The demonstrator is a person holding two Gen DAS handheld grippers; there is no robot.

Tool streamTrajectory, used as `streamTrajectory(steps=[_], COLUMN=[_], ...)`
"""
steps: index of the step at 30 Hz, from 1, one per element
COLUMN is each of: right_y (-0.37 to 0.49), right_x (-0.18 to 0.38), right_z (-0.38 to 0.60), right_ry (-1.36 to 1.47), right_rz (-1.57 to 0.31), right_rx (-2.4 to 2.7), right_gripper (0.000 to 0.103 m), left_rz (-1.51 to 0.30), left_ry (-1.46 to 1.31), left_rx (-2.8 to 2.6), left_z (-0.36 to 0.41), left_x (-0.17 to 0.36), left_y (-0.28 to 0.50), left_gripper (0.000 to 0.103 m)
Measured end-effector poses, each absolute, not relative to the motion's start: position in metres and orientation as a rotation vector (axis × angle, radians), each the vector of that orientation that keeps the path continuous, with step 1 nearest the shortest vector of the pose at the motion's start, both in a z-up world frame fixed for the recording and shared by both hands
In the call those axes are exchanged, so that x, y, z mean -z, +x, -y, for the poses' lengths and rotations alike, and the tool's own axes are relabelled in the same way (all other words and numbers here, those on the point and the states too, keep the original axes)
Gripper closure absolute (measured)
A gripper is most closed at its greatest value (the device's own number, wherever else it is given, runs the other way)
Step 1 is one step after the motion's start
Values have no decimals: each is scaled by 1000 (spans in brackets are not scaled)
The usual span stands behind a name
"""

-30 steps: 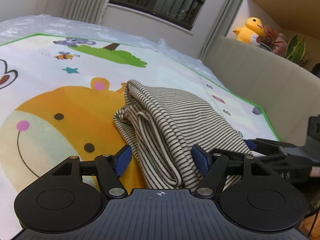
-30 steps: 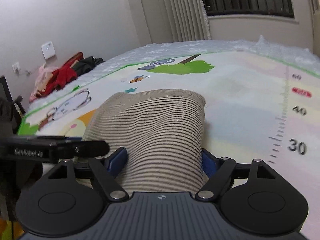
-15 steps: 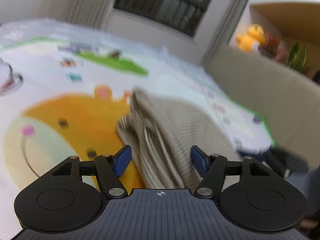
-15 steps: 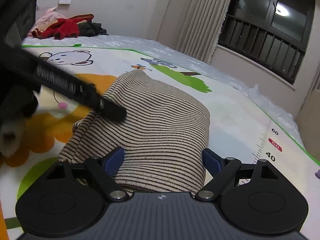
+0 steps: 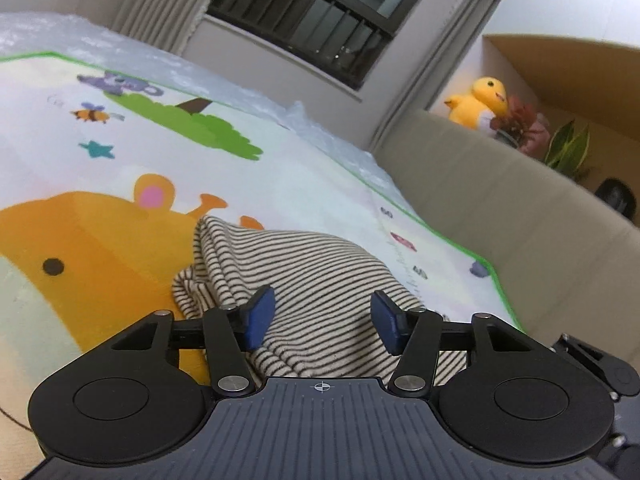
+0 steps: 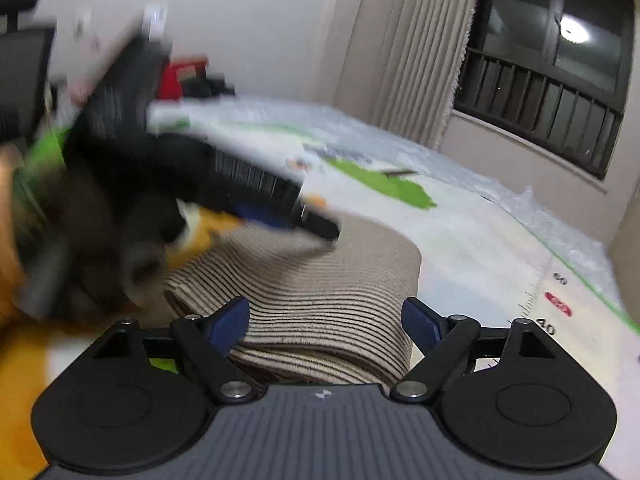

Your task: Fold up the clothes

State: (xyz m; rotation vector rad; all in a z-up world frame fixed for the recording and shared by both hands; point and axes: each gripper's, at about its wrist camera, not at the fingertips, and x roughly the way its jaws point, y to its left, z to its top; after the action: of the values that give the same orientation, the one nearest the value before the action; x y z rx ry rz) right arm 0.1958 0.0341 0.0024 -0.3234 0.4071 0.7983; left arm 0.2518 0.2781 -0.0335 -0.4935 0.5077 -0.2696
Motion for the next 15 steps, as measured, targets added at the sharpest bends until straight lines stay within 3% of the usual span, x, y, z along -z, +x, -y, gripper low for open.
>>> streamTrajectory(steps=[5,7,12,13,15], right_y=[222,222,209,207,199], right_x=[16,37,38,38,36], right_z=[-36,-44,-47,-45,-34], right_ry=[-205,-283,-368,-372,-345], right_rz=[-567,-538,-478,-464,-441], right_rx=[-856,-848,-835,-832,-828], right_gripper=[23,14,6,4,0], left_rz=[-500,-496,-460,-447,-423], left_ry=[-448,-430,-383,-377,-361], left_rx=[267,262,220,202,169], left_z=[-276,-275,-266,-263,-257], left_x=[36,38,34,32,24], left_y=[251,248,237,230,215], left_gripper=[48,48,48,47,34])
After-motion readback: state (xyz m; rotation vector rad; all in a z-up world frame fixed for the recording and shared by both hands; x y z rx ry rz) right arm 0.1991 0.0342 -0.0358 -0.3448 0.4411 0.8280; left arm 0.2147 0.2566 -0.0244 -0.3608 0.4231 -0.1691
